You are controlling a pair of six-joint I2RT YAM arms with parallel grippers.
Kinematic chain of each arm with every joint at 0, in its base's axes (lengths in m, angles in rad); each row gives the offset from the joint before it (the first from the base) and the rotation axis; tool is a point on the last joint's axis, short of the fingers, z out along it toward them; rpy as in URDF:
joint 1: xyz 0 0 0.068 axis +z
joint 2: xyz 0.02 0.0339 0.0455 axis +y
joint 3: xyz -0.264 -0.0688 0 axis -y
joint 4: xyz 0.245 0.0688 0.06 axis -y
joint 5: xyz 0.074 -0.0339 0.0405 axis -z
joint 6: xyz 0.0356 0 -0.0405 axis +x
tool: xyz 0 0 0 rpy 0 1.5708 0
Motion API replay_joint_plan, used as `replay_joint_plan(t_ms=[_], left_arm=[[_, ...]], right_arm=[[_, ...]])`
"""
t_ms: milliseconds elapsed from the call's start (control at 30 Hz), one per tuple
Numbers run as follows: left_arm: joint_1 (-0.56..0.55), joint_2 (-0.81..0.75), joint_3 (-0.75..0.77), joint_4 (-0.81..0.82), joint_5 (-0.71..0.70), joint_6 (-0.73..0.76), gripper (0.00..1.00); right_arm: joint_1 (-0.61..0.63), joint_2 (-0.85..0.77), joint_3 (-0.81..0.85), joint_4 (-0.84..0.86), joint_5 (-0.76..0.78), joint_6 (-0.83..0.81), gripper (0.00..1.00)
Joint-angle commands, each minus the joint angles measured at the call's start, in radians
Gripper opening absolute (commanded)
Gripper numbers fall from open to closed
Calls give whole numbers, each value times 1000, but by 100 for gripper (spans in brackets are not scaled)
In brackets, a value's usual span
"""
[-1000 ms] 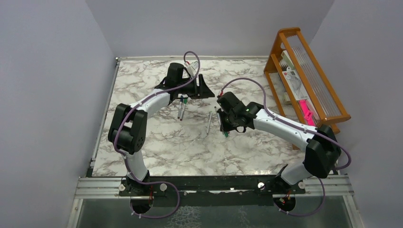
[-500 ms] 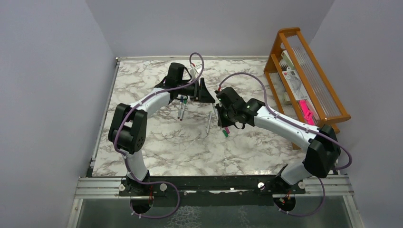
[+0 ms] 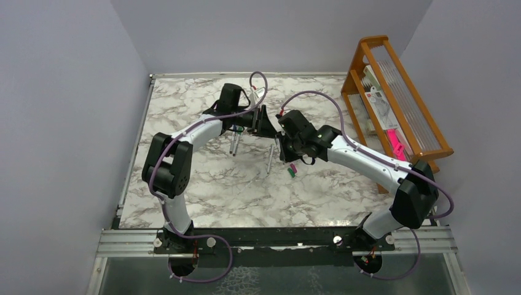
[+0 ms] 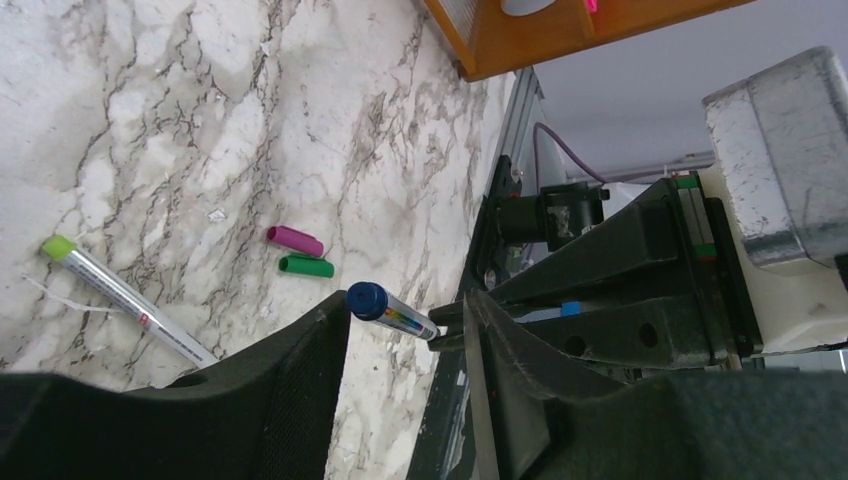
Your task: Insert the pens into the pen caps
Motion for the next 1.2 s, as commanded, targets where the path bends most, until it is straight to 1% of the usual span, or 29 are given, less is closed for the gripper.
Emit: replay_joint_plan(t_ms=[0, 200, 267, 333, 433, 467, 633, 700, 733, 767, 833, 1000, 1100, 1167], left_arm=[[-15, 25, 26, -10, 56, 19, 45], [-26, 33, 28, -12, 87, 20, 35], [-26, 35, 24, -11, 98, 22, 27], [-26, 34, 20, -11, 101, 25, 16], [-27, 36, 19, -9, 106, 23, 3], [-26, 38, 19, -6, 108, 20, 0], [-28, 42, 16, 38, 116, -27, 0], [-29, 41, 0, 97, 113, -81, 0], [-29, 37, -18, 151, 108, -120, 0], [-28, 33, -41, 232, 104, -180, 0], [-28, 30, -89, 394, 93, -305, 0], [-27, 39, -79, 418, -2, -357, 0], [-27, 36, -67, 426, -55, -396, 0], [-28, 31, -60, 437, -82, -426, 0]], right_arm=[[3, 11, 31, 13, 21, -22, 1], [3, 8, 31, 12, 23, -15, 1], [3, 7, 29, 13, 24, -12, 1], [3, 4, 28, 13, 23, -8, 1], [3, -2, 21, 18, 24, -1, 1], [3, -3, 19, 21, 23, 0, 1], [3, -11, 16, 27, 23, 9, 1], [3, -15, 14, 28, 31, 14, 1], [3, -18, 14, 28, 37, 20, 1], [3, -22, 14, 29, 41, 23, 4], [3, -30, 14, 31, 46, 28, 15], [3, -64, 14, 20, 93, 78, 41], [3, -117, 2, 30, 150, 145, 53], [2, -162, -16, 57, 174, 191, 58]])
